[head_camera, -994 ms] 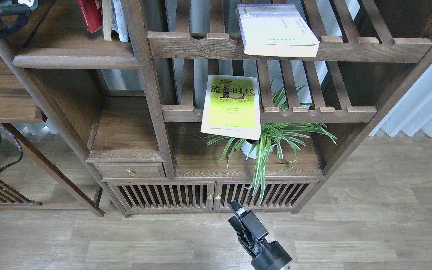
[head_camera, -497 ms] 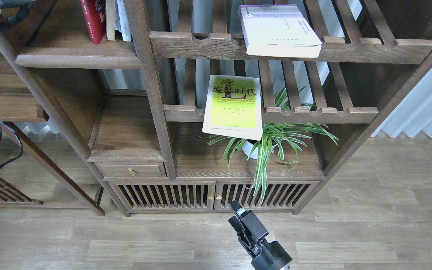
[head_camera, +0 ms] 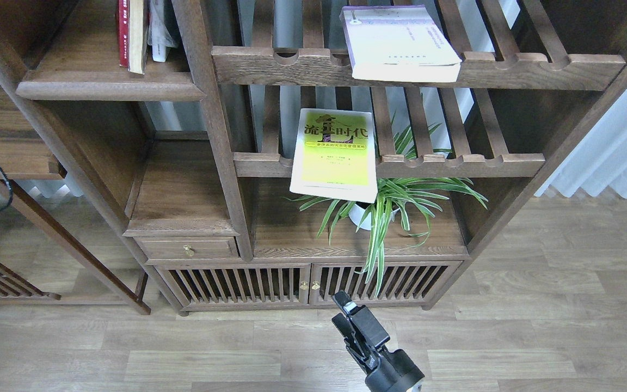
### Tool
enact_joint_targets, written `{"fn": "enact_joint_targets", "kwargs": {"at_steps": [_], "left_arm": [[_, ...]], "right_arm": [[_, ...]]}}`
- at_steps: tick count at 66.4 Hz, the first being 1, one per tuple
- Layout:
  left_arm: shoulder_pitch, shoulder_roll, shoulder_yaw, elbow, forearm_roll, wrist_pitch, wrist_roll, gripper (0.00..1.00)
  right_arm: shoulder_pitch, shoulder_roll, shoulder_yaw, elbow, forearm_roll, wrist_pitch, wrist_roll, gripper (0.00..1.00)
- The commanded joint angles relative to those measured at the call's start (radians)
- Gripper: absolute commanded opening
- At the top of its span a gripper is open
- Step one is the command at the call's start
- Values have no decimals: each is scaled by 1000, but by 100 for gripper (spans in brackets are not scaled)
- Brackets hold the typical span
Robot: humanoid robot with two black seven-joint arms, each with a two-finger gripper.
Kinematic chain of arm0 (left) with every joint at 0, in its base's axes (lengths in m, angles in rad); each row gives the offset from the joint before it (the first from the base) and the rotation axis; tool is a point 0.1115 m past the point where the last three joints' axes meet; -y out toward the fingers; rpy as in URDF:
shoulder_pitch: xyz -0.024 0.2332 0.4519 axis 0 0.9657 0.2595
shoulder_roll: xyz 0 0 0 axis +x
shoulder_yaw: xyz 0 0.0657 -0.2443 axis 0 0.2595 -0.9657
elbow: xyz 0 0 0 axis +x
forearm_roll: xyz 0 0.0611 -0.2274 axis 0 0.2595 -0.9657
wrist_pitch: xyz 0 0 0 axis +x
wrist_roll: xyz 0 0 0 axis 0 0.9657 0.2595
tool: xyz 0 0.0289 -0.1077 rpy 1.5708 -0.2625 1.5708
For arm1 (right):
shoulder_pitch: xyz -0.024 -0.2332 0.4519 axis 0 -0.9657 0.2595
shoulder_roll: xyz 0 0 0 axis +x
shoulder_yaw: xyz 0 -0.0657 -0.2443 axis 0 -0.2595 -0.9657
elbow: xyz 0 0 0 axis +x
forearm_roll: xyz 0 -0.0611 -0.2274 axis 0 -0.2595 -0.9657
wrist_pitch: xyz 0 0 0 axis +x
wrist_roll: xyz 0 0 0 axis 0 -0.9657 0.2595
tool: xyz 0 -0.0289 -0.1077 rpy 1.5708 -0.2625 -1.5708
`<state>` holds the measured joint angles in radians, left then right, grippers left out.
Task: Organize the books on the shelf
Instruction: 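Insert the red book upright into the top shelf and release, then withdraw the left gripper down from the top shelf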
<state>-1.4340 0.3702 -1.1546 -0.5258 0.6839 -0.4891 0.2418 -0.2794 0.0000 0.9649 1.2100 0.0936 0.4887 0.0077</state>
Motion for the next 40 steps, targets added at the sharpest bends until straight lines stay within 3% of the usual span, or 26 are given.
{"fn": "enact_joint_targets", "kwargs": {"at_steps": [1, 28, 40], "left_arm": [[50, 42, -4, -36, -88, 0, -1, 79], [222, 153, -25, -240, -357, 0, 1, 82], [365, 174, -73, -370, -527, 0, 2, 82]], "right_arm": [[-1, 0, 0, -1, 0, 0, 0, 99], [0, 0, 3, 43, 5, 0, 0, 99], [3, 0, 43, 120, 11, 0, 0, 99]]}}
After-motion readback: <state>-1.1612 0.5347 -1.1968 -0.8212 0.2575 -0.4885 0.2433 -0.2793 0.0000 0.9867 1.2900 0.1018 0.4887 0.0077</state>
